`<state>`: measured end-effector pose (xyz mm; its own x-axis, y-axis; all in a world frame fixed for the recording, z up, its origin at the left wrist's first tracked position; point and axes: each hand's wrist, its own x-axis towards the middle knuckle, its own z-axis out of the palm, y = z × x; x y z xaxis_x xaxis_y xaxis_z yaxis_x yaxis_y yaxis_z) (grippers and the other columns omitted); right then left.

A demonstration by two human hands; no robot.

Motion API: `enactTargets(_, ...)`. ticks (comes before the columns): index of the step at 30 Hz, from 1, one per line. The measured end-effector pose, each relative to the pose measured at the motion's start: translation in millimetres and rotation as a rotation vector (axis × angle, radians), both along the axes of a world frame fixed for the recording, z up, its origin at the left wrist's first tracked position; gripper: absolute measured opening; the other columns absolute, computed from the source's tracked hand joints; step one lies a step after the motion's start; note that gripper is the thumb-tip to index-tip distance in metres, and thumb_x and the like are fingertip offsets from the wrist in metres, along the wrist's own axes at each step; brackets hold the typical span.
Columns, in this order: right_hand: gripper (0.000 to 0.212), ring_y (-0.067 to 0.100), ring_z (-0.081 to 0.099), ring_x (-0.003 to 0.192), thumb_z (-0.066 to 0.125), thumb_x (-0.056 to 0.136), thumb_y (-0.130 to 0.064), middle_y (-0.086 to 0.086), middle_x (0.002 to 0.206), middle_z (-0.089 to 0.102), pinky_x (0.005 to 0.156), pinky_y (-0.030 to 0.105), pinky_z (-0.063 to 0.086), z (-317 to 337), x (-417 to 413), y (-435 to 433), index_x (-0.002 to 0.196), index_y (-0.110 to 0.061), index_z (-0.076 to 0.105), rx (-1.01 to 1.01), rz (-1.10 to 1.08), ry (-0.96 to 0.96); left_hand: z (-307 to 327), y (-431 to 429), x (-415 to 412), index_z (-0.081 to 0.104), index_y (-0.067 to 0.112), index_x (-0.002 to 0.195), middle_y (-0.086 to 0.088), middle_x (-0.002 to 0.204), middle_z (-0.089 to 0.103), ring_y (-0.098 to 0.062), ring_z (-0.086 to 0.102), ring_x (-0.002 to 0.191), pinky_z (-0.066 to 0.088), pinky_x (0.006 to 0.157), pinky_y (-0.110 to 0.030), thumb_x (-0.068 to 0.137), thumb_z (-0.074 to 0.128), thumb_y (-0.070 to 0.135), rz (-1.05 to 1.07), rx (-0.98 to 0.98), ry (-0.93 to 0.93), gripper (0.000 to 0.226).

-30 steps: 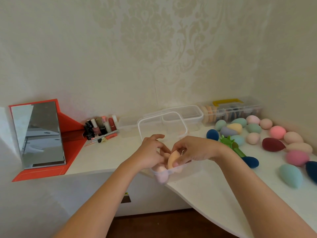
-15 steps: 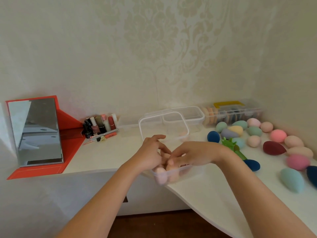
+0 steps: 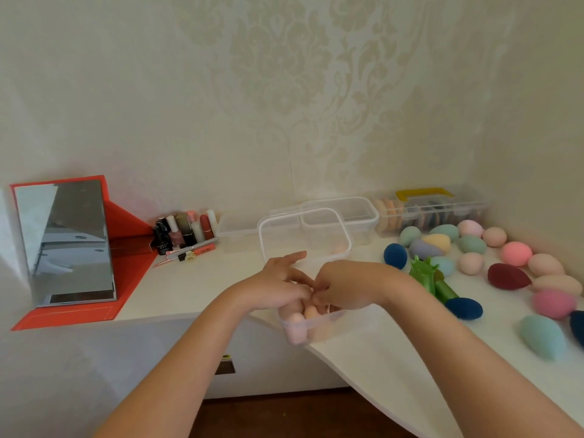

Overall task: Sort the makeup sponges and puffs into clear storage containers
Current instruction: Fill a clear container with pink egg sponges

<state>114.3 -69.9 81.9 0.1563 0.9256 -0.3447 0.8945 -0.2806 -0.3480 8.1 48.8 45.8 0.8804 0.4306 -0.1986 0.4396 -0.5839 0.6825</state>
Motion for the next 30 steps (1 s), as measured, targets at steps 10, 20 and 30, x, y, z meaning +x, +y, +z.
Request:
enactTargets(10, 0.026, 0.029, 0.061, 0.092, 0.042, 0.097, -0.02, 0.012, 0.096, 0.068, 0.083, 0.036, 0.046, 3, 63, 12, 0.092, -0.006, 0.064, 0.89, -0.635, -0.007, -12, -9, -10, 0.067, 0.031, 0.111, 0.018, 0.154, 0.017, 0.0, 0.008, 0.137, 0.016, 0.097, -0.017, 0.078, 0.065, 0.029, 0.058, 0.207, -0.073, 0.033)
enactTargets(20, 0.041, 0.024, 0.053, 0.113, 0.049, 0.094, -0.007, 0.007, 0.131, 0.049, 0.088, 0.026, 0.04, -56, 87, 34, 0.132, -0.019, 0.051, 0.514, -0.498, 0.031, -8, -3, -23, 0.068, 0.033, 0.106, 0.017, 0.154, 0.018, -0.004, 0.009, 0.138, 0.015, 0.1, -0.019, 0.08, 0.064, 0.026, 0.062, 0.207, -0.064, 0.028)
enactTargets(30, 0.012, 0.028, 0.053, 0.09, 0.052, 0.089, -0.014, 0.013, 0.106, 0.052, 0.074, 0.033, 0.042, -66, 82, 33, 0.098, -0.008, 0.048, 0.558, -0.662, 0.039, -6, 0, -23, 0.068, 0.034, 0.108, 0.017, 0.153, 0.018, -0.005, 0.009, 0.138, 0.014, 0.102, -0.02, 0.082, 0.065, 0.027, 0.054, 0.214, -0.053, 0.028)
